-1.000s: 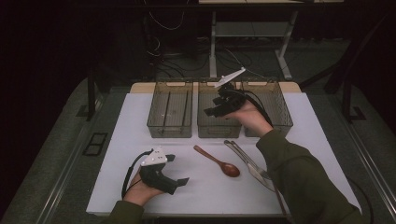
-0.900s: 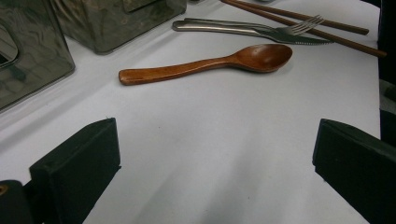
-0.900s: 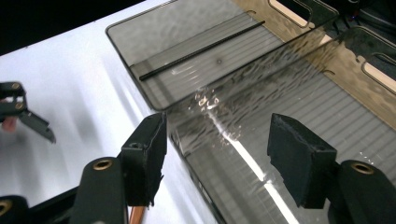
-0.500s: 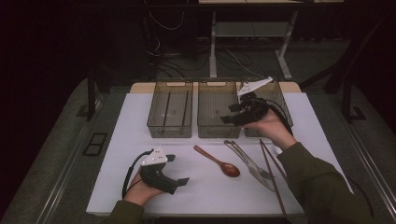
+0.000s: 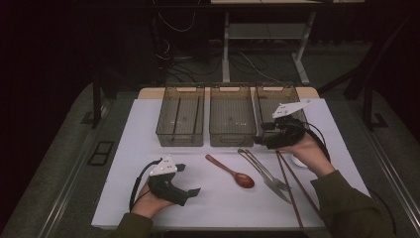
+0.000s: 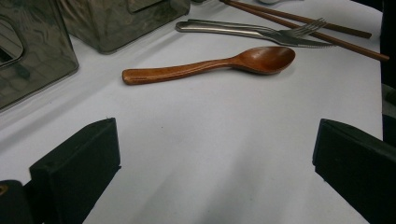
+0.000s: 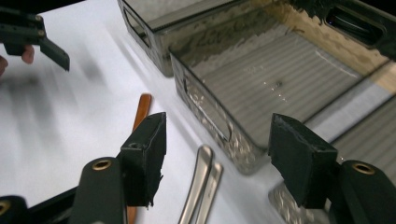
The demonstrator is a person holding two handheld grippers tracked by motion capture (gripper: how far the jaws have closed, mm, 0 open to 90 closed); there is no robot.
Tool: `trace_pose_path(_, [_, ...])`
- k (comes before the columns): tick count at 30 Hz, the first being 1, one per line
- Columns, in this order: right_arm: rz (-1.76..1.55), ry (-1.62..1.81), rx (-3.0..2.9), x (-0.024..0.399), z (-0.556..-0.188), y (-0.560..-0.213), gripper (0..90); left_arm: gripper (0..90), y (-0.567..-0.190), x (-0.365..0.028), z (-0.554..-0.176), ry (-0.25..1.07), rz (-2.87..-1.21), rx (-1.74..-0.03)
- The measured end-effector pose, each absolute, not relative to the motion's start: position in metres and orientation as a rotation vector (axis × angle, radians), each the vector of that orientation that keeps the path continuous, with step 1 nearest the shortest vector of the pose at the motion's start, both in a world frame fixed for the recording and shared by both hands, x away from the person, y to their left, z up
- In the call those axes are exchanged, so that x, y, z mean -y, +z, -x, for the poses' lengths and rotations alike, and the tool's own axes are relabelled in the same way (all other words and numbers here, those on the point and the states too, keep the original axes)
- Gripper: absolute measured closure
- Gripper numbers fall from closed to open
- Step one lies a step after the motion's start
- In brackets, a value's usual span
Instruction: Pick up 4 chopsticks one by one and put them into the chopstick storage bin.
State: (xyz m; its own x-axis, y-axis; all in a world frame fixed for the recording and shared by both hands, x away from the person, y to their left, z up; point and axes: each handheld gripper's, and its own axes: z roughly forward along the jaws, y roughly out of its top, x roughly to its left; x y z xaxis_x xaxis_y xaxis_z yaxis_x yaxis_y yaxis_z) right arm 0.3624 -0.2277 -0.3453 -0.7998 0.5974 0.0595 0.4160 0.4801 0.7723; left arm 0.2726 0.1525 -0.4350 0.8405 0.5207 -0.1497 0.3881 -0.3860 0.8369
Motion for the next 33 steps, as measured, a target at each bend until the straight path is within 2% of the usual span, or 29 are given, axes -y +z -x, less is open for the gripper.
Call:
trace_pose_path(17, [-1.093, 1.16, -2.452, 0.284, -0.327, -0.377, 40.1, 0.0, -0.434, -0.153, -0.272, 0.166, -2.017, -0.675])
trace_pose_path(23, [-1.155, 1.105, -2.448, 0.301, -0.316, -0.393, 44.4, 0.0, -0.434, -0.154, -0.272, 0.168, -2.018, -0.675])
trace_pose_path(33, [-1.185, 1.001, -2.469, 0.302, -0.312, -0.415, 46.6, 0.0, -0.435, -0.153, -0.272, 0.169, -2.022, -0.675])
